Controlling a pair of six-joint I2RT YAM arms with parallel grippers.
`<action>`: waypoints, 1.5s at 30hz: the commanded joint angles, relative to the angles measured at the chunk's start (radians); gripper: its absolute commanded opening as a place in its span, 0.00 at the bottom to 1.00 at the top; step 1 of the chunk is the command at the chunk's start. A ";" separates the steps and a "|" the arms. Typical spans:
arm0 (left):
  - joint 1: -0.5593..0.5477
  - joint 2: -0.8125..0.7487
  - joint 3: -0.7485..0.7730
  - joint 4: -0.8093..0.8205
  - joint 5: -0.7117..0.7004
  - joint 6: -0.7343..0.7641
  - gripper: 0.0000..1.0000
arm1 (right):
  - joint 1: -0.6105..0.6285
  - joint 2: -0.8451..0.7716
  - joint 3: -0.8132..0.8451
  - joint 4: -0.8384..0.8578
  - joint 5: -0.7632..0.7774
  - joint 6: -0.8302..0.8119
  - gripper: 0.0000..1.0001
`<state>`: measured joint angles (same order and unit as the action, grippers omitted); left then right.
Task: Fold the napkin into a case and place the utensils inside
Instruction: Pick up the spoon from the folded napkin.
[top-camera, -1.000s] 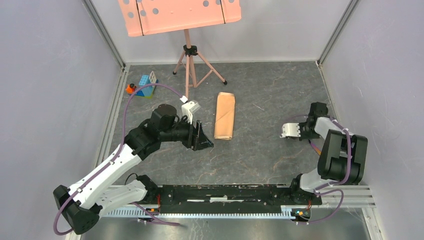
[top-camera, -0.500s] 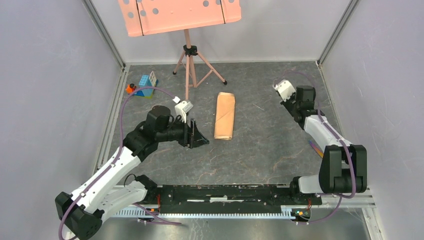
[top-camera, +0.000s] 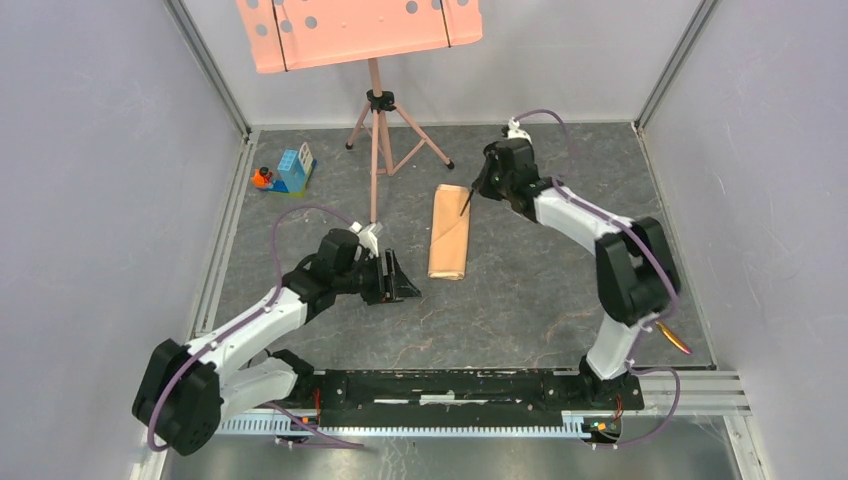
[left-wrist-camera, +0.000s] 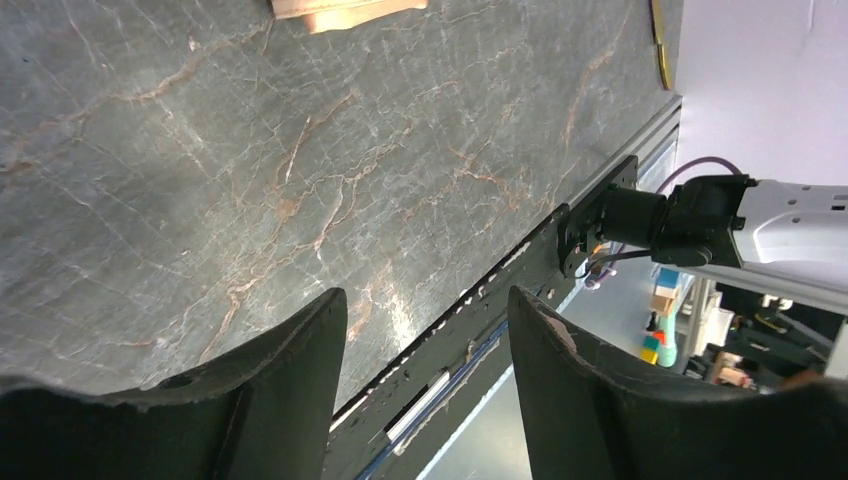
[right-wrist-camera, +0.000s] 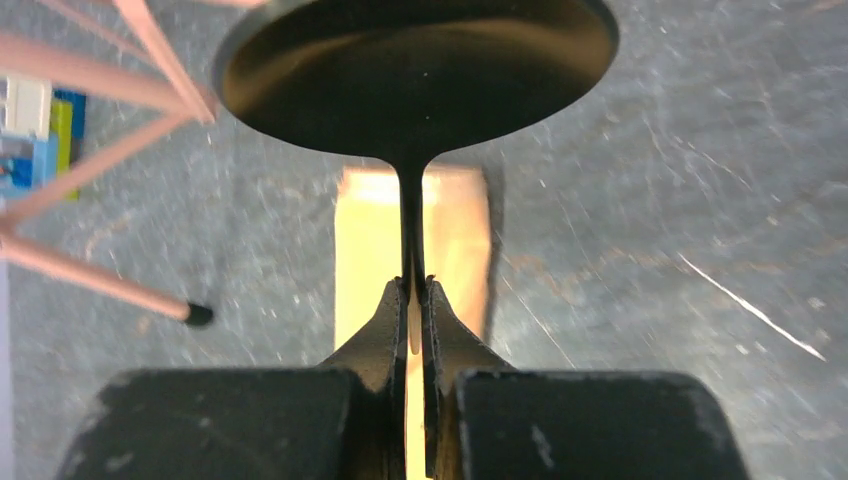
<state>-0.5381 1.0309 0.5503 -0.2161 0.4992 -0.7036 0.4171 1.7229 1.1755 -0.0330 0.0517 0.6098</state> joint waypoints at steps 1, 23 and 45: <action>-0.030 0.070 -0.020 0.208 -0.015 -0.136 0.66 | 0.004 0.160 0.299 -0.132 0.034 0.148 0.00; -0.136 0.460 -0.067 0.603 -0.124 -0.312 0.45 | 0.028 0.461 0.641 -0.434 -0.181 -0.019 0.00; -0.138 0.657 -0.082 0.747 -0.218 -0.311 0.33 | 0.058 0.546 0.760 -0.703 -0.296 -0.092 0.00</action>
<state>-0.6720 1.6600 0.4885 0.5331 0.3550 -1.0027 0.4622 2.2608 1.8889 -0.6662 -0.2138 0.5518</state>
